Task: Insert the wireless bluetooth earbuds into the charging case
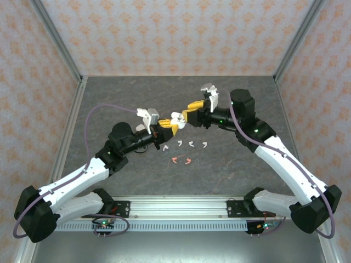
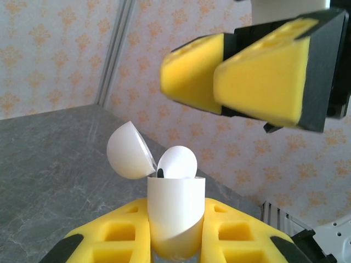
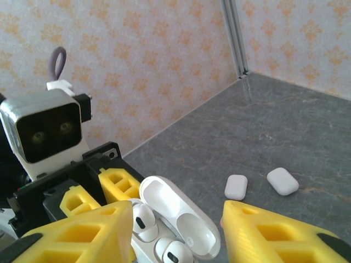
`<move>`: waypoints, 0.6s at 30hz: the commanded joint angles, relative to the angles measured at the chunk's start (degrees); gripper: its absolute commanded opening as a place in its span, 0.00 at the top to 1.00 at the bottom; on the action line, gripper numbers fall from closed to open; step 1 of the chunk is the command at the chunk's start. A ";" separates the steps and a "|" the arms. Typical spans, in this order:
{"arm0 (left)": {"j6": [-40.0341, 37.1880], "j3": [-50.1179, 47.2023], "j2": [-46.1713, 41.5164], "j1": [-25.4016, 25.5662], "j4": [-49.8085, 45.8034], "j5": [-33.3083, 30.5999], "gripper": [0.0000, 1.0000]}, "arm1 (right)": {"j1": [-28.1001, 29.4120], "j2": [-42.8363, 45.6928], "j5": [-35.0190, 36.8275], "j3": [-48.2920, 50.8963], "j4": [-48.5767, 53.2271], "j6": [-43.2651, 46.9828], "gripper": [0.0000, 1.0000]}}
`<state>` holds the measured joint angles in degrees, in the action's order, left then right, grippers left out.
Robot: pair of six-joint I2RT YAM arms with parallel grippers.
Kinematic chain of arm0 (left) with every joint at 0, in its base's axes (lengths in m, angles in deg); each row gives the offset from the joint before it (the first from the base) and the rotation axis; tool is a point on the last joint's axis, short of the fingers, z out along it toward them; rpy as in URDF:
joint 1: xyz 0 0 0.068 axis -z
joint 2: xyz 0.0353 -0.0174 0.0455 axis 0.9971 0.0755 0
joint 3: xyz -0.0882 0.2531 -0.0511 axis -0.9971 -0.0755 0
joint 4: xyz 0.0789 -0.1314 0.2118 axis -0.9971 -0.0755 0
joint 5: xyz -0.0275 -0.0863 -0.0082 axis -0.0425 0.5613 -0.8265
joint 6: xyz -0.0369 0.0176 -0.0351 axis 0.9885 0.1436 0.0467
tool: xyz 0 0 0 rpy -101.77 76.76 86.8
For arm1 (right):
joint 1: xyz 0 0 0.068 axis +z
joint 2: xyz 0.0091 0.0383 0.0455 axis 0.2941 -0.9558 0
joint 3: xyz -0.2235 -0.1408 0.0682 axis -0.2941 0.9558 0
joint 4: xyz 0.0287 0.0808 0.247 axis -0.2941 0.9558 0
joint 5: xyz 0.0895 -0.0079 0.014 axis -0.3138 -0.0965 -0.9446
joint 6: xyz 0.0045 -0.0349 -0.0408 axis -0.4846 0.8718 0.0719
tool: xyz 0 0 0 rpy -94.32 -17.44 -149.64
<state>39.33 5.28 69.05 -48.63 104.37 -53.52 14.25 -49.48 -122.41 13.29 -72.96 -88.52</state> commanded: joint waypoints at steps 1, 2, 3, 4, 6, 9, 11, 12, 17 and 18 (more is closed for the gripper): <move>-0.41 1.20 -1.46 0.32 4.23 0.80 1.00 | -1.10 0.48 -0.93 -3.43 3.01 -1.51 0.50; -0.38 1.11 -1.55 0.32 4.65 0.92 1.00 | -1.60 0.38 -0.53 -3.85 3.64 -2.34 0.48; -0.38 1.01 -1.71 0.32 5.06 0.94 1.00 | -2.24 0.38 -0.22 -4.07 3.72 -3.43 0.46; -0.39 0.86 -1.89 0.32 5.80 0.84 1.00 | -3.07 0.22 -0.83 -4.18 3.56 -5.02 0.42; -0.45 0.66 -2.12 0.31 6.89 0.71 1.00 | -4.97 -0.08 -3.91 -4.21 2.04 -8.46 0.36; -0.51 0.96 -2.01 0.31 8.01 0.77 1.00 | -6.02 -0.92 -9.97 -4.12 -0.28 -12.38 0.20; -0.42 1.45 -1.69 0.32 8.37 1.22 1.00 | -5.99 -1.44 -13.09 -3.96 -1.79 -14.06 0.11; -0.42 1.67 -1.56 0.29 8.61 1.51 1.00 | -6.00 -1.58 -13.99 -3.78 -2.29 -14.59 0.07; -0.33 2.68 -0.68 0.49 9.58 2.19 1.00 | -5.69 -2.18 -16.24 -2.12 -4.91 -17.04 0.01; -0.31 2.84 -0.44 0.48 9.66 2.20 1.00 | -5.45 -2.46 -16.51 -2.03 -4.94 -17.18 0.01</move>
<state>39.35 5.50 68.37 -48.61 109.72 -52.62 8.26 -51.65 -135.05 10.88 -73.92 -103.21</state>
